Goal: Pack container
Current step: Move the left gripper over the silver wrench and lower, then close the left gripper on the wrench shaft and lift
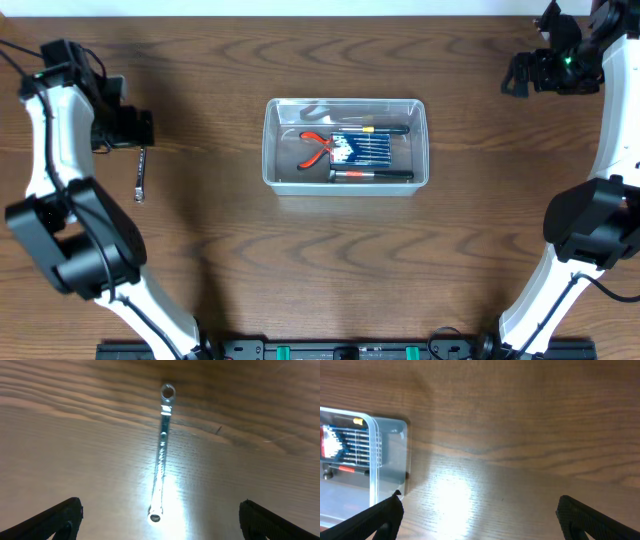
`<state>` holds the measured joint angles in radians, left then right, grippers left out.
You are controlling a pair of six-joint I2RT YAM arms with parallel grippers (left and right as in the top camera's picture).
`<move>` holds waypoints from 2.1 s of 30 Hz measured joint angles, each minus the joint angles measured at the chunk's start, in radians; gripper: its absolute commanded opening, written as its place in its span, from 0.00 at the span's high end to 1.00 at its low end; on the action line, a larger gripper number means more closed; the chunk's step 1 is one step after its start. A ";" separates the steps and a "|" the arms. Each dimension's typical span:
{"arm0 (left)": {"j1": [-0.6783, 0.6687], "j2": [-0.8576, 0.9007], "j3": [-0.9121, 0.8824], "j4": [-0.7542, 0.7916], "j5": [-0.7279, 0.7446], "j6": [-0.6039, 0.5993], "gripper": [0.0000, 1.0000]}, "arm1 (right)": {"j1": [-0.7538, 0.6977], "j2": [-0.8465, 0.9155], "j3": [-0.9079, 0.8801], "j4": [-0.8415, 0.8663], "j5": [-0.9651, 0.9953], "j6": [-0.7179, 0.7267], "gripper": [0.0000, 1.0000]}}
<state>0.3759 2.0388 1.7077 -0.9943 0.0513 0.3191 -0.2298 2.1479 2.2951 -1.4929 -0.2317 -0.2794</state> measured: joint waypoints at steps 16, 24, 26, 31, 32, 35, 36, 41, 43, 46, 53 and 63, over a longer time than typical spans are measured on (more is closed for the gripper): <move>0.000 0.189 -0.018 0.021 0.002 0.006 0.02 | 0.000 0.000 0.000 -0.032 0.000 0.000 0.01; 0.000 0.187 -0.049 0.053 0.002 0.025 0.02 | 0.000 0.000 0.000 -0.044 0.000 0.000 0.01; 0.000 0.184 -0.053 0.060 0.002 0.026 0.02 | 0.000 0.000 0.000 -0.048 0.000 0.000 0.01; 0.000 0.179 -0.061 0.065 0.002 0.026 0.06 | 0.000 0.000 0.000 -0.055 0.003 0.000 0.01; 0.000 0.179 -0.061 0.064 0.002 0.027 0.19 | 0.000 0.000 0.000 -0.055 0.004 0.000 0.01; 0.000 0.179 -0.061 0.064 0.002 0.026 0.42 | 0.000 0.000 0.000 -0.055 0.010 0.000 0.01; 0.000 0.179 -0.061 0.064 0.001 0.031 0.46 | 0.000 0.000 0.000 -0.055 0.012 0.000 0.01; 0.000 0.179 -0.062 0.064 0.000 0.038 0.55 | 0.000 0.000 0.000 -0.055 0.020 0.000 0.01; 0.000 0.179 -0.062 0.064 0.000 0.037 0.68 | 0.000 0.000 0.000 -0.055 0.021 0.000 0.01; 0.000 0.179 -0.062 0.064 -0.003 0.040 0.72 | 0.000 0.000 0.000 -0.055 0.023 0.000 0.01; 0.000 0.179 -0.062 0.064 -0.003 0.043 0.82 | 0.000 0.000 0.000 -0.055 0.023 0.000 0.01; 0.000 0.177 -0.062 0.064 -0.005 0.044 0.94 | 0.000 0.000 0.000 -0.067 0.023 0.000 0.01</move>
<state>0.3759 2.2158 1.6455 -0.9302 0.0463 0.3630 -0.2298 2.1479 2.2951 -1.5600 -0.2089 -0.2790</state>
